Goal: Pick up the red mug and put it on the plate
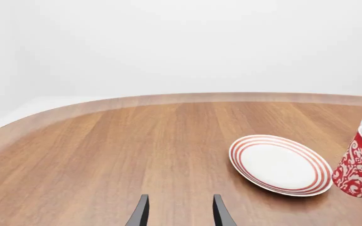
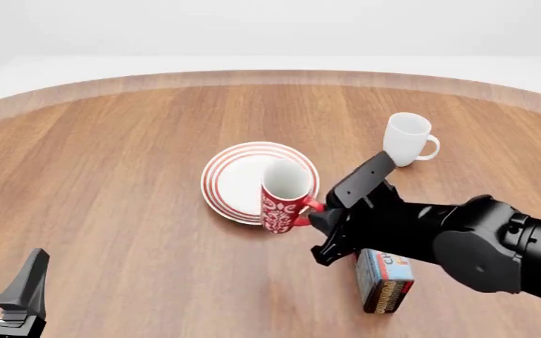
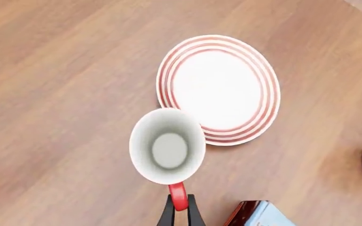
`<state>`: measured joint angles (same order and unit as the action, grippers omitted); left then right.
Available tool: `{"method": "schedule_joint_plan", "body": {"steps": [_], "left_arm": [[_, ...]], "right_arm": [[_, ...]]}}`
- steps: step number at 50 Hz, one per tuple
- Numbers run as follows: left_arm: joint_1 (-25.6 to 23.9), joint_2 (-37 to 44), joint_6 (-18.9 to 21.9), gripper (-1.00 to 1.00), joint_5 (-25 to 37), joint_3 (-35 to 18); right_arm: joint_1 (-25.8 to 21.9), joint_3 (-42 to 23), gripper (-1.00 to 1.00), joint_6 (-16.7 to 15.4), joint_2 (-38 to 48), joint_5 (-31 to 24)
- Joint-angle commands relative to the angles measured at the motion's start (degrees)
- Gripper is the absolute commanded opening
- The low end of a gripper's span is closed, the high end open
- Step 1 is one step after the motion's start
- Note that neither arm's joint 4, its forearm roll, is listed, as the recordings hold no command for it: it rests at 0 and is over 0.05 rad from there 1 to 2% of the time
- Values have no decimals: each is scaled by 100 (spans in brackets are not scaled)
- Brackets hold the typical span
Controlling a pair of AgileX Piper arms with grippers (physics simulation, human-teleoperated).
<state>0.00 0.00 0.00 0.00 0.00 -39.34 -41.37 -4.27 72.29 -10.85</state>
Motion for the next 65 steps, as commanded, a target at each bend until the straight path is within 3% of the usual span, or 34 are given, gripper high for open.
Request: {"method": "schedule_joint_plan", "body": {"steps": [1, 34, 65], "left_arm": [[0, 0, 0, 100, 0, 0], [0, 0, 0, 100, 0, 0], [0, 0, 0, 100, 0, 0]], "right_arm": [[188, -488, -100, -163, 215, -63], [796, -1336, -100, -662, 1131, 217], [854, -1934, -100, -647, 2141, 588]]}}
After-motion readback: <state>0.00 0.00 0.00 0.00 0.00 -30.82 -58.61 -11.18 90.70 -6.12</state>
